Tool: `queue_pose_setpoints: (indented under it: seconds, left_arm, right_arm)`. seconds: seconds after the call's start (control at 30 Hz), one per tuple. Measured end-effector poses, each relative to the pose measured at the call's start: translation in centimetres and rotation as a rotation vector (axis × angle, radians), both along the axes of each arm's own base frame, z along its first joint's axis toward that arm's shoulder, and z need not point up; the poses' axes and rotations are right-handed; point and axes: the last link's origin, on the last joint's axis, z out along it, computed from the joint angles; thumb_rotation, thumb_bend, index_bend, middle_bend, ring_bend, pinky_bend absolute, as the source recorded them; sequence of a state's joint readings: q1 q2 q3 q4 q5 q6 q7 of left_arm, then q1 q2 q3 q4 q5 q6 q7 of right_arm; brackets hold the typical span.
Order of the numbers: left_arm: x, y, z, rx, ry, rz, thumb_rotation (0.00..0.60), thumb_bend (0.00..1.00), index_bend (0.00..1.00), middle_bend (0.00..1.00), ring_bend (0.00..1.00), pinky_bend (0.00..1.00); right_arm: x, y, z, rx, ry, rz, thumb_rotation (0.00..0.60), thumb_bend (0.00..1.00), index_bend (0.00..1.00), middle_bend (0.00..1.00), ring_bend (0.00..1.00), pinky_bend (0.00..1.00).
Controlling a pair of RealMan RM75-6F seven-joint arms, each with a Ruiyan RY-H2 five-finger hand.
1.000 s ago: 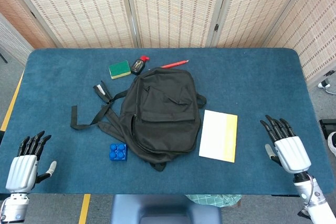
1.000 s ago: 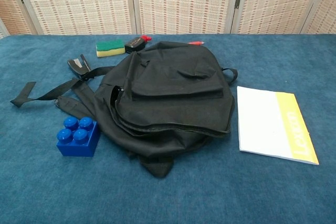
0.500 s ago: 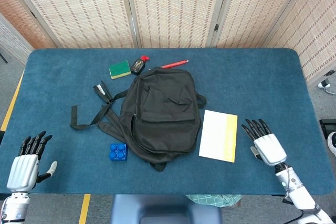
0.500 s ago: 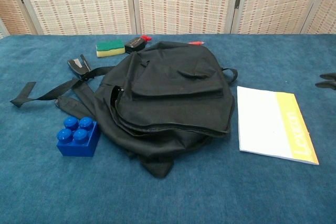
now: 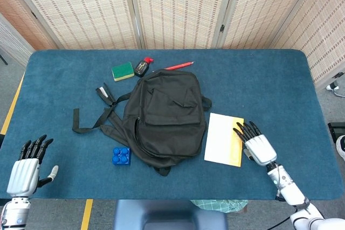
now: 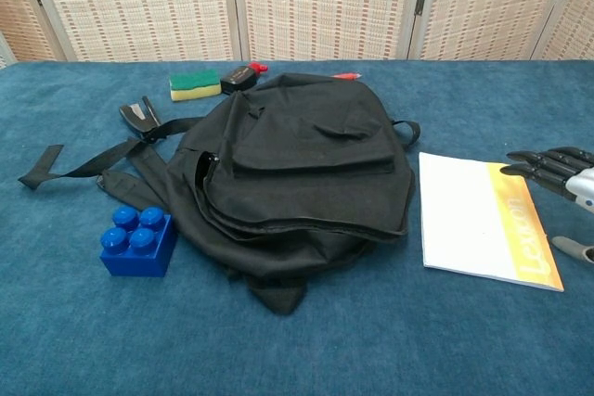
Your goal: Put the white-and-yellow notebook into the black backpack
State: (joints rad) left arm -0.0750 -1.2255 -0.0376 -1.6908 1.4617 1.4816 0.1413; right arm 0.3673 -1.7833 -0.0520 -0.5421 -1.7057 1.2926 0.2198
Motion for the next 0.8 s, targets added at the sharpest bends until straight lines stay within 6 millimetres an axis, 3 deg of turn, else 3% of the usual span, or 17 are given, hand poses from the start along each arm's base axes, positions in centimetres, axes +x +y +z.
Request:
queue_pose_setpoints:
  seconds: [0.8]
  left_arm:
    - [-0.2, -0.2, 0.2, 0.004, -0.002, 0.009, 0.600, 0.41, 0.16, 0.09, 0.12, 0.00]
  right_arm:
    - [2.0, -1.2, -0.9, 0.009, -0.043, 0.064, 0.600, 0.40, 0.03, 0.01, 0.07, 0.00]
